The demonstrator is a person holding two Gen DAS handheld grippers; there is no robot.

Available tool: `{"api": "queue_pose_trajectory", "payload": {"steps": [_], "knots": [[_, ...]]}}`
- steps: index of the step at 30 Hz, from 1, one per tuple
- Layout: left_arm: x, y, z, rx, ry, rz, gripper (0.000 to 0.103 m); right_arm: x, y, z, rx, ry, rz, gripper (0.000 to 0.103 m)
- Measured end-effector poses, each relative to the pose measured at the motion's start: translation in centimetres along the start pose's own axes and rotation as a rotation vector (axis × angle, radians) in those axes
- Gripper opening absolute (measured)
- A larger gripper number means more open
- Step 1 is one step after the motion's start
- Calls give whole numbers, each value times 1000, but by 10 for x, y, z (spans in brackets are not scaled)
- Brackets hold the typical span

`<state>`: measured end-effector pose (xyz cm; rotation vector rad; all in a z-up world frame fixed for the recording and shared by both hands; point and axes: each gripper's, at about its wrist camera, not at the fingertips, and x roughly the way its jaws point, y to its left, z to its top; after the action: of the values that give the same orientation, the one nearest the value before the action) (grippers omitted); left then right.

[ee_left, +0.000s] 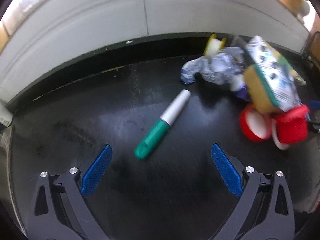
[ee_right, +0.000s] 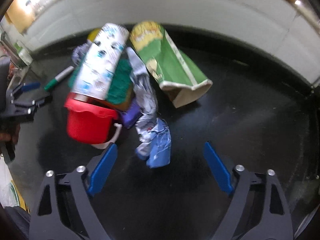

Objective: Collect trash
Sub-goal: 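Grasp the green marker with left tool while right tool grasps crumpled foil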

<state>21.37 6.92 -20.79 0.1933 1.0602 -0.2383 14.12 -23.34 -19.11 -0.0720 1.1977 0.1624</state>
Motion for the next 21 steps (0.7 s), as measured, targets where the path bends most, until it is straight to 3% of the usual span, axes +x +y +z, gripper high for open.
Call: {"api": "queue_pose_trajectory", "payload": {"steps": [2,5,8,10,11,12,14,21], "knots": [[9,3,6,5,3,-7,96,7,-2,2,-3,6,-6,77],[18,5,15,27,-23,-31,96,13,-2,5,-14,12,-7,62],[20,4,18,39,-34,-46,93,12,0,7,-33,1,-11,36],[17,0,18,54,-56,-50,81,12,0,7,-26,3,7,28],[14,-2,18,62,-64,-50,64,9,-1,6,-21,-3,9,27],[11,-5,18,66,-68,-46,39,7,0,5,-17,-13,14,26],[9,-9,19,68,-53,-26,14,3,2,4,-14,-16,15,26],[-9,-24,7,48,-34,-40,13,-15,7,-6,7,-42,27,25]]}}
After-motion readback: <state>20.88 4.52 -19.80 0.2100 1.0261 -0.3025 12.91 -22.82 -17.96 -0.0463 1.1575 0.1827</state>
